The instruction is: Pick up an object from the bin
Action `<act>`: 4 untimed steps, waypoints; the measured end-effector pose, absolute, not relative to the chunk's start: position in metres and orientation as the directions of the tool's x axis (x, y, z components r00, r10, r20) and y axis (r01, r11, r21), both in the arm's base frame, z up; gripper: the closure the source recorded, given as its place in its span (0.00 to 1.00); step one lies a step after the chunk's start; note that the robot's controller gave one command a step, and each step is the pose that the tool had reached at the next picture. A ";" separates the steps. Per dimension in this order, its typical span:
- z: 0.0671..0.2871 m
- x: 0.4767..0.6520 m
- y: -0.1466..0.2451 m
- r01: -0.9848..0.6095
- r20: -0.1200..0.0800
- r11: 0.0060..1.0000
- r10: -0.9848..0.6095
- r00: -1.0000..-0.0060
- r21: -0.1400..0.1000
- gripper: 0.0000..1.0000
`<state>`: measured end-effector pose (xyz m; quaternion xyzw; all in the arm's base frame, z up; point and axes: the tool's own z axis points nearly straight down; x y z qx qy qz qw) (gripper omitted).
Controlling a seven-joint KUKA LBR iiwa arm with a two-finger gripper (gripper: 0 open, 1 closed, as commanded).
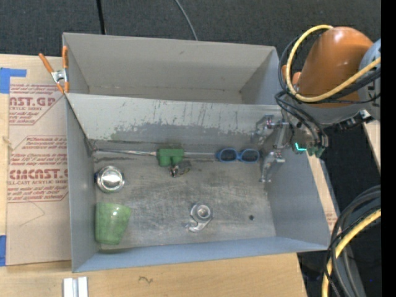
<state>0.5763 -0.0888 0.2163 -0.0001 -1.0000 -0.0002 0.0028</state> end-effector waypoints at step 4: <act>0.077 0.504 0.025 -0.204 -0.006 0.979 -0.204 -0.979 0.000 1.00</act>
Offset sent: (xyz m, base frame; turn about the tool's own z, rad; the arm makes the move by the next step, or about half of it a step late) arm -0.0039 0.0540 -0.1463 0.1231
